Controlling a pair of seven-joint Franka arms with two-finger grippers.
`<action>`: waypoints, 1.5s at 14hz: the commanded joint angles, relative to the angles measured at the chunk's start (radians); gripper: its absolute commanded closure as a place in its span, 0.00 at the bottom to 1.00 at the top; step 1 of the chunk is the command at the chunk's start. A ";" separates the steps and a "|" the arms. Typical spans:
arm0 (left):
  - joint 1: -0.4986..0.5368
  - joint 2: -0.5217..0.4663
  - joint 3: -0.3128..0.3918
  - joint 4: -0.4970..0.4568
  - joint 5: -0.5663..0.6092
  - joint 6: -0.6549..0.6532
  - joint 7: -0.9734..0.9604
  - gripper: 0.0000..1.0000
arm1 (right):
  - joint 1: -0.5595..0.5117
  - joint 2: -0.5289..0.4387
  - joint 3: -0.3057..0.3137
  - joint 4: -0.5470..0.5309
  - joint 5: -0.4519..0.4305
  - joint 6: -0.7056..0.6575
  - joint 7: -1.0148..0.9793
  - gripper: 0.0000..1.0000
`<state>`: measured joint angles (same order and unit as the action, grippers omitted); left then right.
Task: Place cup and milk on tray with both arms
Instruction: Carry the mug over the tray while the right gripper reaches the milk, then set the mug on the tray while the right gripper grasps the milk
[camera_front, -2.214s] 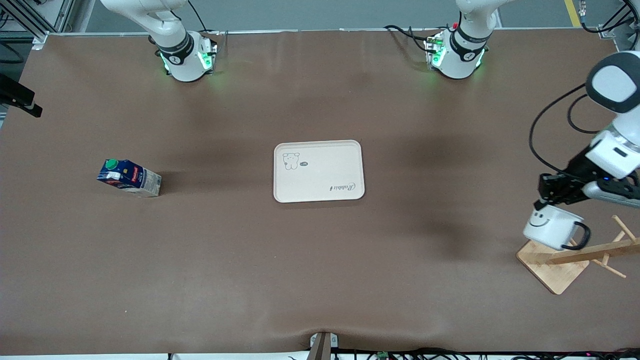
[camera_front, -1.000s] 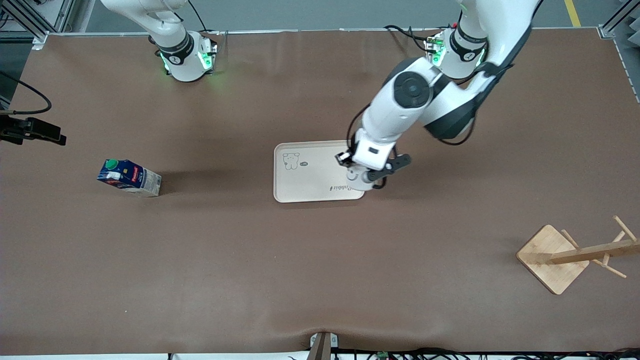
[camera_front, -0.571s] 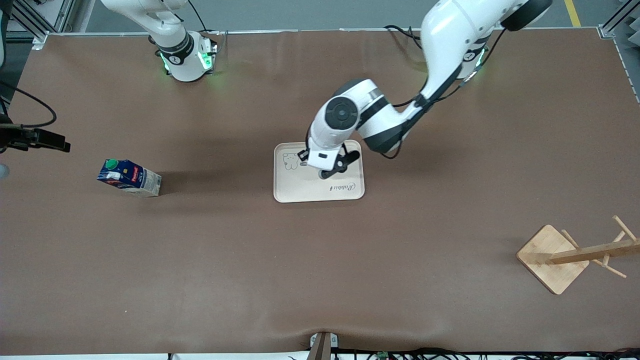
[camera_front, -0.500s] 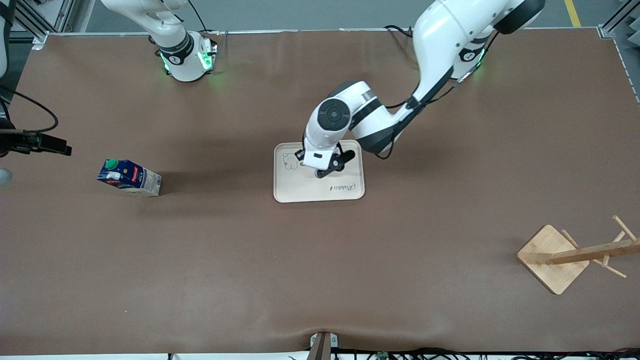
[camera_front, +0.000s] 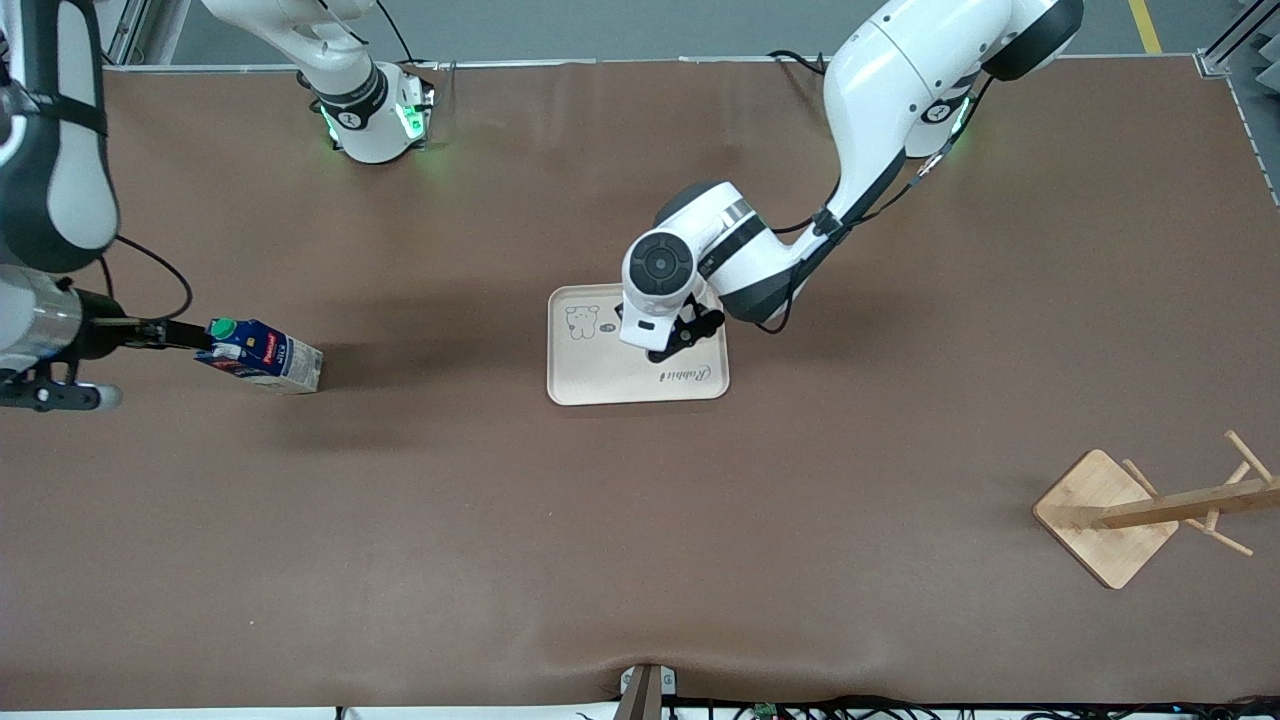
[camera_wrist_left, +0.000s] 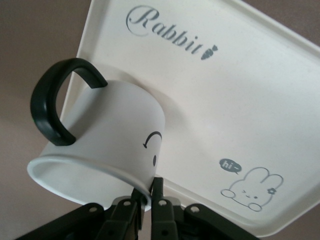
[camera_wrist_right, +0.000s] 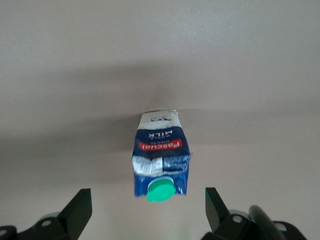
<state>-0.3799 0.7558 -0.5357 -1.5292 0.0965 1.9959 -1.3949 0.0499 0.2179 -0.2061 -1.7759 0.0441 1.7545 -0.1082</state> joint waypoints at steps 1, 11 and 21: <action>0.021 0.013 -0.003 0.012 -0.040 -0.028 0.068 1.00 | -0.004 -0.043 0.011 -0.115 0.016 0.062 0.002 0.00; 0.166 -0.055 -0.004 0.111 -0.021 -0.216 0.183 0.00 | -0.032 -0.057 0.013 -0.292 0.019 0.241 -0.057 0.11; 0.564 -0.348 -0.001 0.170 0.083 -0.446 0.804 0.00 | 0.071 -0.046 0.016 -0.091 0.065 -0.012 -0.050 0.98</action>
<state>0.1483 0.4597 -0.5330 -1.3340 0.1552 1.5745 -0.6661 0.0800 0.1832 -0.1887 -1.9324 0.0842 1.8170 -0.1517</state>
